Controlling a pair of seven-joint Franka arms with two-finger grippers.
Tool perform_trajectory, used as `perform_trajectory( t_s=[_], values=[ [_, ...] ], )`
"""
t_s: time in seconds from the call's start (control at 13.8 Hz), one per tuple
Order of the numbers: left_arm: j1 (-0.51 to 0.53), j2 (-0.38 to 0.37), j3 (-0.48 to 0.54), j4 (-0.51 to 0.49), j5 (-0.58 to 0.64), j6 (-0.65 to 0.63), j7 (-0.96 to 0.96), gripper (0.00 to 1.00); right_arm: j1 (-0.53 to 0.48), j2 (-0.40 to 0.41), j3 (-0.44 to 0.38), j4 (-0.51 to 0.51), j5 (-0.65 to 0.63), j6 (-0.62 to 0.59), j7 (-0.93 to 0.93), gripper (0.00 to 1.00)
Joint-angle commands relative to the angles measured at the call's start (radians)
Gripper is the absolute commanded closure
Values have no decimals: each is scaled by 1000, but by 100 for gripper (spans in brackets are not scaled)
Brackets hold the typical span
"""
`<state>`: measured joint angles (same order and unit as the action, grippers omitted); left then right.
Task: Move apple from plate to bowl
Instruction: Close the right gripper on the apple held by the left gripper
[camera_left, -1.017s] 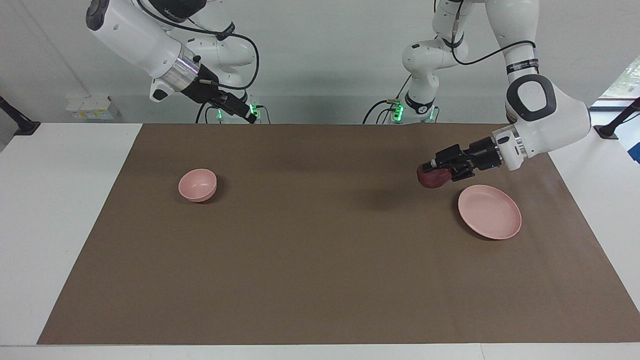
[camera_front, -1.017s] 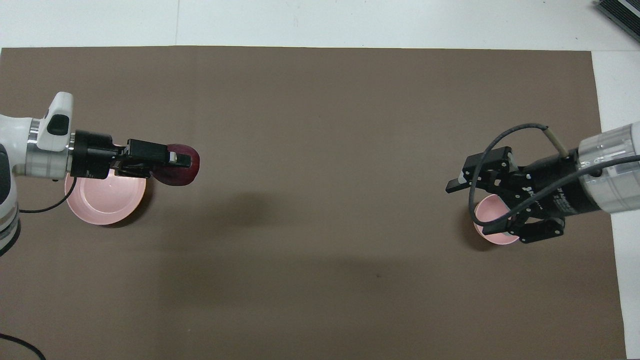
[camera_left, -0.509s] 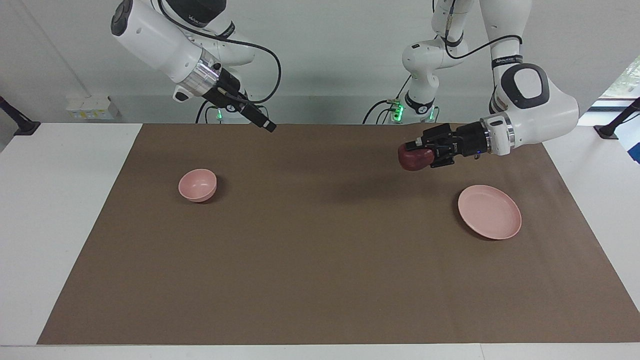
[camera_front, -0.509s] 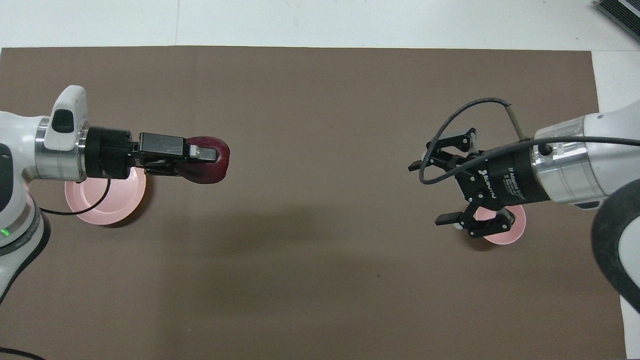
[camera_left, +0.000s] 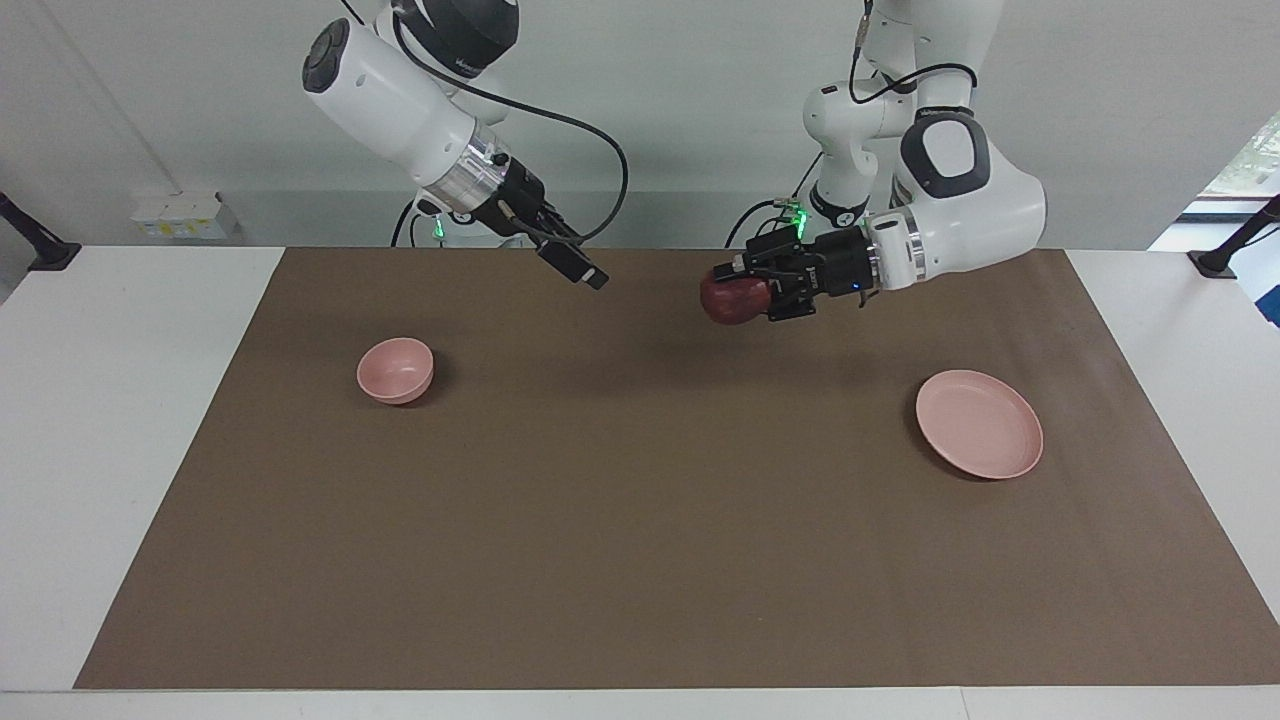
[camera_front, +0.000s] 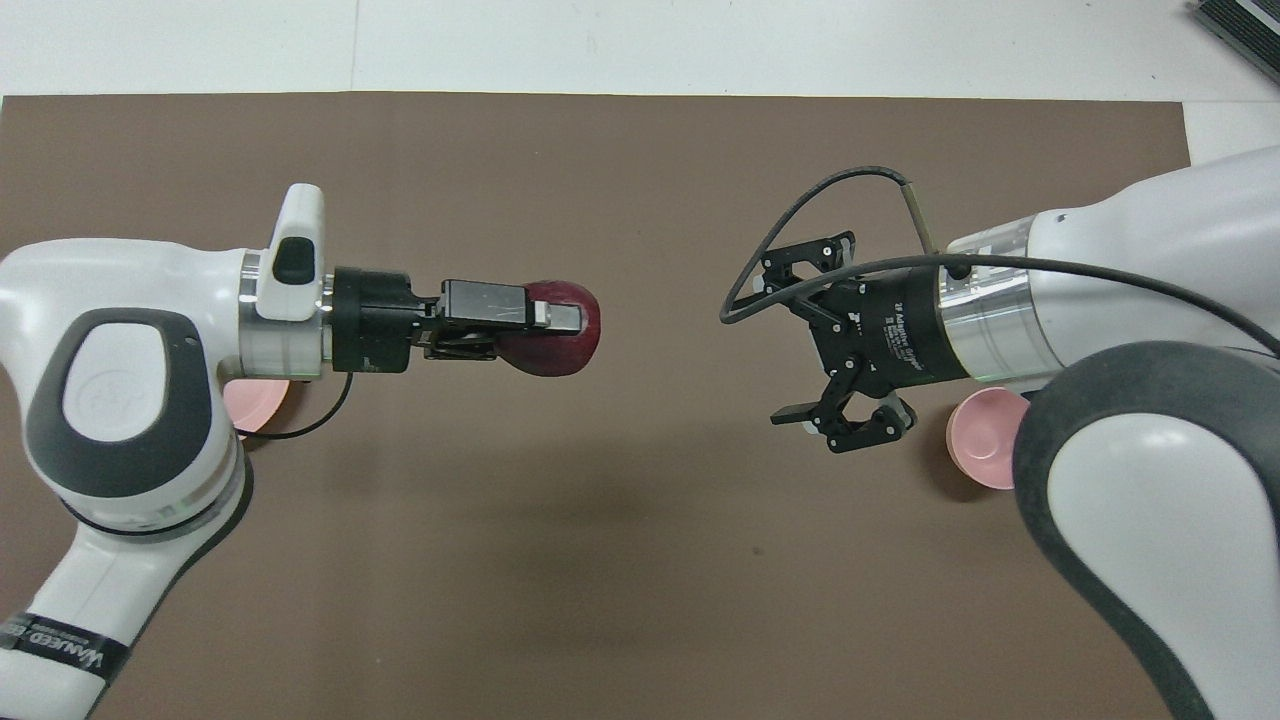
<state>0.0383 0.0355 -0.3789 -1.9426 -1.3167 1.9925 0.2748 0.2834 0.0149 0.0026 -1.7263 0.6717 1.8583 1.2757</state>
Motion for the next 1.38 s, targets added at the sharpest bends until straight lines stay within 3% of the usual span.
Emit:
perform_trajectory(
  t_s=[0.0, 0.29, 0.87, 1.09, 1.31],
  values=[
    [-46, -29, -6, -29, -41, 71, -9, 100, 17, 33, 2, 31, 69, 50, 48, 0],
    [-69, -37, -31, -32, -42, 95, -23, 100, 48, 112, 0, 122, 55, 81, 159, 0],
    [-101, -40, -32, -35, -72, 118, -34, 100, 77, 145, 2, 105, 55, 93, 200, 0],
    [-104, -39, -32, -33, -75, 132, -32, 100, 76, 142, 2, 96, 54, 65, 186, 0],
    [-106, -39, -32, -32, -75, 141, -34, 100, 53, 135, -10, 103, 52, -46, 139, 0]
  ],
)
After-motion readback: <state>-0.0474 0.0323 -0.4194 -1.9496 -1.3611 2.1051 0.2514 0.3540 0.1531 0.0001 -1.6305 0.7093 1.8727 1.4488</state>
